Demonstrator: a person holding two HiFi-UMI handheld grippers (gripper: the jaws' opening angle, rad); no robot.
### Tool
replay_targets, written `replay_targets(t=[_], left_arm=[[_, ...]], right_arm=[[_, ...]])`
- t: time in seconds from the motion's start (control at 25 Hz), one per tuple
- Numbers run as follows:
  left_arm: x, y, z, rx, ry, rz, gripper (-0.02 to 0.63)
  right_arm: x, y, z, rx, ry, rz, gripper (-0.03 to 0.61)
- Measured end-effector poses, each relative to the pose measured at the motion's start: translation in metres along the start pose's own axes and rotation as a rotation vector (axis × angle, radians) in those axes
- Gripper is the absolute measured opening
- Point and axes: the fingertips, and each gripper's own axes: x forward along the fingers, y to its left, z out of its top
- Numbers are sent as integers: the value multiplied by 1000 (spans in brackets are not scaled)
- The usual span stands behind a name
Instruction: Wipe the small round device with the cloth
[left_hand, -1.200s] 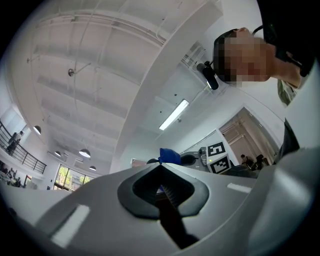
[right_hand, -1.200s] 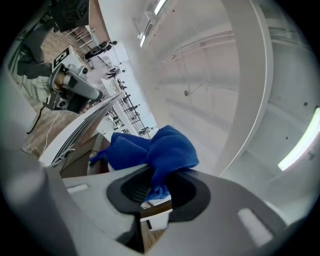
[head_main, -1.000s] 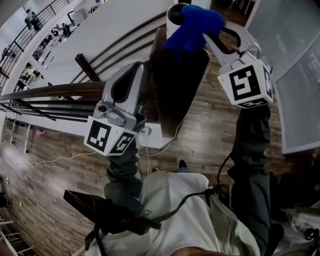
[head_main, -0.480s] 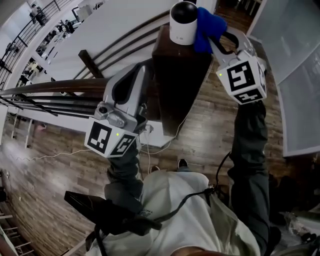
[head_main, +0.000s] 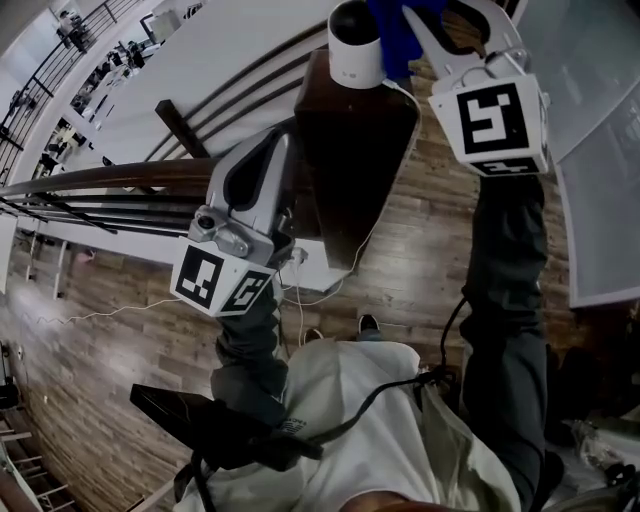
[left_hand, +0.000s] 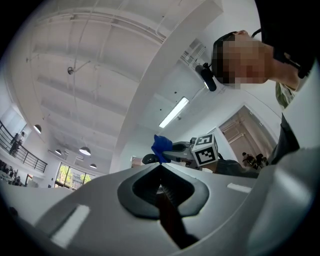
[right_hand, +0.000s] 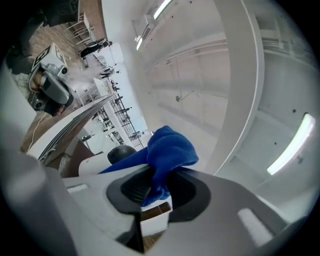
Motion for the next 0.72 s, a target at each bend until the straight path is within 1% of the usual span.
replay_targets(t=[0.08,0.12,0.28,0.4,0.48,0.6,0.64,0.72], left_arm=[[-1,2,1,2,1,5,5],[-2,4,3,3,1,9,5],[-8,9,3,5,-1,23,5],[-13,11,-8,8,6,33,5],[-16,15,-10,2,13,43,5],[-15,21,-5,-6,19,45,5],[-14,21,-5,-6,18,42,5],[-13,20,-5,-5,16,38,5]], right_arm=[[10,3,-1,-40,15,20,86],[16,6,-3,-41,20,35,86],[16,19,-10,55,33,105,86],[-4,34,-27,44,84,160,86],[-10,29,-27,26,89,155,86],[3,5,-7,-5,59,101,86],[12,3,-1,-25,52,100,87],[29,7,9,-79,58,124,87]])
